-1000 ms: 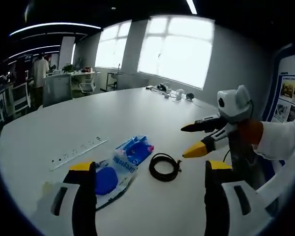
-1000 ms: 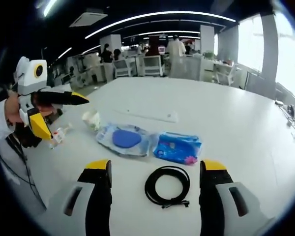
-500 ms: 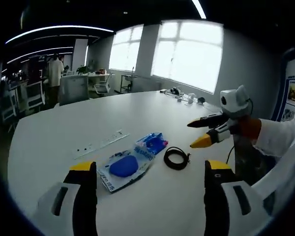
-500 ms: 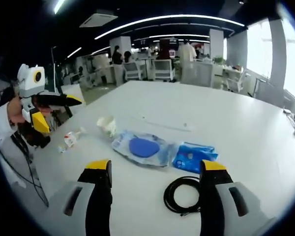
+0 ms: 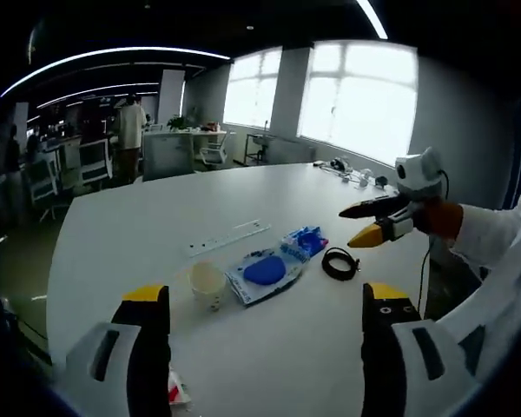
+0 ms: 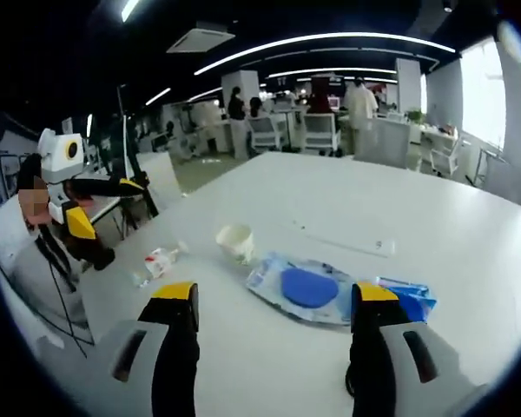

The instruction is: Arrange the tabletop items into an orderly group along one side of the table until the central work area is clear of visible clutter.

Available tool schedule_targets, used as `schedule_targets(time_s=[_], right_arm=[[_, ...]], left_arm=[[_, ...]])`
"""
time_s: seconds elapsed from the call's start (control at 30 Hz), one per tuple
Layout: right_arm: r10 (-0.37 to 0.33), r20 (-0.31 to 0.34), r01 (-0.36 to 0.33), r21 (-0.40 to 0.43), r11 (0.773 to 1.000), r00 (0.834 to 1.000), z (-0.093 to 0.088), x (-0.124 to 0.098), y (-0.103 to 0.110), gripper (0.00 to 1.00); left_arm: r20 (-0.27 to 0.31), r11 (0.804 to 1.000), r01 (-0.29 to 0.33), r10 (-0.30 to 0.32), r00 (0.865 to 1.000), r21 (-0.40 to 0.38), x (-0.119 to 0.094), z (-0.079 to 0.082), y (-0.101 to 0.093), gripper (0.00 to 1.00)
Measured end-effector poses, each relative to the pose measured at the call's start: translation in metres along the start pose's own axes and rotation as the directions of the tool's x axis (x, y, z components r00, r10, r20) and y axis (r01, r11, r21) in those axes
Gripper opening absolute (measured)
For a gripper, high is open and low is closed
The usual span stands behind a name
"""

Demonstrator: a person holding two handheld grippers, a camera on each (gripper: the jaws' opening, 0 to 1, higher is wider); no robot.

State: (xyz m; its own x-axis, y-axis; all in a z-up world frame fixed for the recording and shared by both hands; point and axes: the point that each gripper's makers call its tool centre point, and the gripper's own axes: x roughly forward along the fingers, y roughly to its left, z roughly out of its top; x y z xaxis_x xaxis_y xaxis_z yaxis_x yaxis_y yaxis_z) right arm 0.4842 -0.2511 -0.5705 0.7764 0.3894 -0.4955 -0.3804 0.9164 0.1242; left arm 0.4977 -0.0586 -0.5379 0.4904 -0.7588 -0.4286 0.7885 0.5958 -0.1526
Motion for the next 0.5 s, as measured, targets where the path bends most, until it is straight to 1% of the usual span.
schedule_targets(time_s=[0.03, 0.1, 0.13, 0.23, 0.3, 0.5], right_arm=[[0.019, 0.001, -0.019, -0.005, 1.0, 1.0, 0.002, 0.005, 0.011, 0.7], [0.049, -0.004, -0.049, -0.019, 0.999, 0.999, 0.006, 0.013, 0.025, 0.7], [0.062, -0.004, -0.062, -0.025, 0.998, 0.998, 0.007, 0.017, 0.032, 0.7], [0.1, -0.007, -0.1, -0.037, 0.994, 0.995, 0.011, 0.027, 0.05, 0.7], [0.139, -0.011, -0.139, -0.039, 0.99, 0.99, 0.014, 0.038, 0.07, 0.7], [0.228, -0.032, -0.23, -0.041, 0.972, 0.973, 0.015, 0.063, 0.115, 0.69]], left_arm=[[0.001, 1.0, -0.012, 0.012, 1.0, -0.009, -0.007, -0.002, 0.005, 0.95], [0.003, 0.999, -0.029, 0.029, 1.0, -0.015, -0.018, -0.006, 0.013, 0.95], [0.002, 0.999, -0.034, 0.034, 0.999, -0.017, -0.021, -0.007, 0.015, 0.95], [0.003, 0.998, -0.064, 0.064, 0.998, -0.026, -0.036, -0.013, 0.026, 0.95], [0.004, 0.996, -0.087, 0.087, 0.996, -0.036, -0.048, -0.017, 0.034, 0.94], [0.007, 0.989, -0.131, 0.131, 0.991, -0.062, -0.073, -0.03, 0.05, 0.93]])
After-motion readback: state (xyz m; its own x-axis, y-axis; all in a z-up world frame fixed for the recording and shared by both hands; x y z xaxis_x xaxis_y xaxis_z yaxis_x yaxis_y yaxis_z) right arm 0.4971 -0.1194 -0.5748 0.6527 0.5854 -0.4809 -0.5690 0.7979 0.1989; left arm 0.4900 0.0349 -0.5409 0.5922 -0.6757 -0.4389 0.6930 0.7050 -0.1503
